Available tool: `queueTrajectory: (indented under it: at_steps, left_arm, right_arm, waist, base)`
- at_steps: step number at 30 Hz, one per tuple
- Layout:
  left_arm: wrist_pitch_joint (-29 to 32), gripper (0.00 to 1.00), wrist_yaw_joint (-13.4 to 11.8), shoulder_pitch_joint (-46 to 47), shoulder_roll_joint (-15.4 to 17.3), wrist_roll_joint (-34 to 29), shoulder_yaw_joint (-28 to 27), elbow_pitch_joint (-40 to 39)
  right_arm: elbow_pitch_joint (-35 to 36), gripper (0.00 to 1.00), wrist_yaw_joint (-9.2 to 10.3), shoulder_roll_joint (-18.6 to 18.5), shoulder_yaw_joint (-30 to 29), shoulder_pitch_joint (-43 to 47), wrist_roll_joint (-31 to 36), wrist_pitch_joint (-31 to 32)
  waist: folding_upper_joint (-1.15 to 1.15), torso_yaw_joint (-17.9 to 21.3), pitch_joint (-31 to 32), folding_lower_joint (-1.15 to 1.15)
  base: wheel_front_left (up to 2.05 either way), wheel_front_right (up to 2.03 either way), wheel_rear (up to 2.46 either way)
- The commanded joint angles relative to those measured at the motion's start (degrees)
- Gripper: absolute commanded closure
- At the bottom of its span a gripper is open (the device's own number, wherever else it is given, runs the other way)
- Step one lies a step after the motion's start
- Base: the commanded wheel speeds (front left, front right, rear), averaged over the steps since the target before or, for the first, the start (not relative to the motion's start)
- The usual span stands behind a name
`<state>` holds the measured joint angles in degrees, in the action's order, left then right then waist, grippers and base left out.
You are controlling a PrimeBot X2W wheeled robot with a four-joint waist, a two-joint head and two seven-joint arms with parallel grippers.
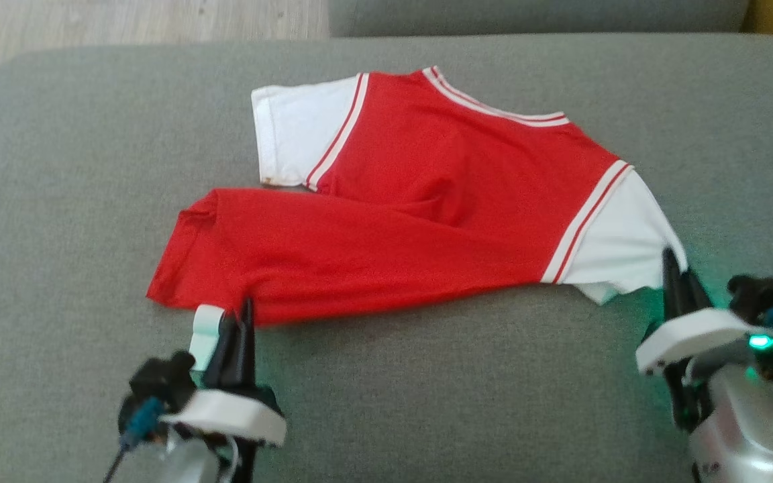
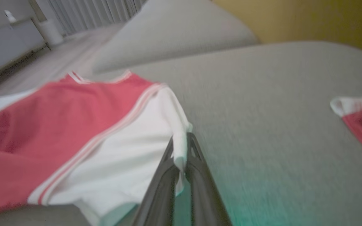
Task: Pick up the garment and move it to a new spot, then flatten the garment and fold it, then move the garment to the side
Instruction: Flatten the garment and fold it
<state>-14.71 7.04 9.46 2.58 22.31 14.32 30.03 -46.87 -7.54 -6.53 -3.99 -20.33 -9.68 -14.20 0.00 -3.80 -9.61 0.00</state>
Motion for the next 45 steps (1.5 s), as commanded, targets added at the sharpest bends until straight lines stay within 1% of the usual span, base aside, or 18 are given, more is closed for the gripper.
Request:
queueTrajectory:
  at_steps: [1, 3, 5, 10, 12, 15, 18, 21, 25, 27, 28, 29, 31, 33, 36, 39, 42, 45]
  left_arm:
    - [-0.3, 1.00, -0.2, 2.5, 0.3, -1.7, -3.0, -3.8]
    - [-0.3, 1.00, 0.0, 4.4, 1.0, -3.7, -4.7, -7.5]
    - [-0.3, 1.00, 0.2, 7.0, 2.7, -5.5, -5.9, -11.0]
    - [-0.3, 1.00, 0.4, 15.8, 9.1, -6.8, -8.1, -17.1]
    - [0.0, 1.00, 0.4, 19.4, 11.7, -6.4, -8.5, -18.7]
    - [2.8, 1.00, 0.4, 24.8, 15.3, -6.5, -8.8, -21.8]
    - [6.7, 1.00, 0.4, 29.5, 17.5, -6.0, -9.2, -24.5]
    - [11.3, 1.00, 0.2, 33.0, 18.4, -5.8, -9.0, -25.5]
    - [15.2, 1.00, -0.4, 36.7, 17.9, -6.2, -7.4, -24.2]
    - [15.4, 1.00, -0.9, 38.8, 16.8, -6.5, -6.7, -22.3]
    - [15.4, 1.00, -0.9, 38.8, 16.8, -6.5, -6.7, -22.3]
    - [15.1, 1.00, -1.1, 40.2, 16.6, -7.3, -6.1, -21.0]
    - [13.2, 1.00, -2.2, 43.6, 15.6, -8.5, -5.7, -18.2]
    - [9.5, 1.00, -3.7, 47.8, 15.0, -10.5, -5.4, -15.1]
    - [3.4, 1.00, -6.0, 53.3, 14.4, -12.8, -5.5, -10.6]
    - [0.7, 1.00, -7.5, 57.3, 13.8, -13.6, -6.2, -8.6]
    - [-0.2, 1.00, -7.3, 55.2, 11.7, -12.4, -6.4, -6.4]
    - [-0.3, 1.00, -7.2, 48.8, 9.5, -10.8, -7.2, -5.8]
  right_arm:
    - [4.8, 1.00, 0.05, -1.0, 1.7, -0.8, -1.6, -0.7]
    - [11.2, 1.00, 0.05, -2.1, 2.5, -1.2, -4.2, -0.8]
    - [17.2, 1.00, 0.05, -3.1, 2.9, -1.9, -7.5, -0.8]
    - [26.7, 1.00, 0.05, -7.1, 4.1, -6.7, -15.7, 0.0]
    - [30.2, 1.00, 0.05, -8.4, 4.0, -9.7, -19.2, 2.3]
    - [36.4, 1.00, 0.05, -10.2, 3.6, -13.8, -22.1, 7.0]
    - [41.6, 1.00, 0.05, -11.1, 1.9, -17.9, -23.6, 12.1]
    - [44.4, 1.00, 0.05, -11.6, 0.7, -21.4, -22.5, 16.7]
    - [43.1, 1.00, 0.05, -11.5, 0.8, -25.9, -19.9, 20.0]
    - [40.6, 1.00, 0.05, -11.4, 1.5, -29.0, -18.1, 19.5]
    - [40.6, 1.00, 0.05, -11.4, 1.5, -29.0, -18.1, 19.5]
    - [39.1, 1.00, 0.05, -11.3, 1.7, -30.8, -17.3, 18.8]
    - [35.6, 1.00, 0.05, -10.9, 1.9, -35.1, -15.5, 16.4]
    - [32.1, 1.00, 0.05, -10.4, 1.4, -39.8, -14.2, 13.0]
    - [27.2, 1.00, 0.05, -10.5, 2.1, -45.7, -12.3, 7.3]
    - [22.9, 1.00, 0.05, -10.4, 1.2, -49.8, -11.6, 3.2]
    - [18.7, 1.00, 0.05, -10.7, 1.1, -49.1, -12.3, 0.9]
    - [17.1, 1.00, 0.05, -10.7, 2.9, -43.5, -14.3, 0.3]
  waist:
    - [0.00, 0.4, 1.7, 0.00]
    - [0.00, 0.6, 3.2, 0.00]
    - [0.00, 0.8, 4.8, 0.00]
    - [0.00, 1.5, 8.4, 0.00]
    - [0.00, 1.8, 9.3, 0.00]
    - [0.00, 2.0, 9.8, 0.00]
    - [0.00, 2.1, 8.7, 0.00]
    - [0.00, 2.1, 6.2, 0.00]
    - [0.00, 2.3, 1.1, 0.00]
    - [0.00, 2.5, -1.7, 0.00]
    - [0.00, 2.5, -1.7, 0.00]
    - [0.00, 2.6, -3.2, 0.00]
    - [0.00, 2.7, -5.9, 0.00]
    - [0.00, 2.6, -7.9, 0.00]
    - [0.00, 2.8, -9.1, 0.00]
    - [0.00, 2.9, -10.0, 0.00]
    - [0.00, 2.7, -10.1, 0.00]
    - [0.00, 2.7, -9.8, 0.00]
  base:
    - [0.00, 0.00, 0.00]
    - [0.00, 0.00, 0.00]
    - [0.00, 0.00, 0.00]
    - [0.00, 0.00, 0.00]
    - [0.00, 0.00, 0.00]
    - [0.00, 0.00, 0.00]
    - [0.00, 0.00, 0.00]
    - [0.00, 0.00, 0.00]
    - [0.00, 0.00, 0.00]
    - [0.00, 0.00, 0.00]
    - [0.00, 0.00, 0.00]
    - [0.00, 0.00, 0.00]
    - [0.00, 0.00, 0.00]
    - [0.00, 0.00, 0.00]
    - [0.00, 0.00, 0.00]
    - [0.00, 0.00, 0.00]
    - [0.00, 0.00, 0.00]
    - [0.00, 0.00, 0.00]
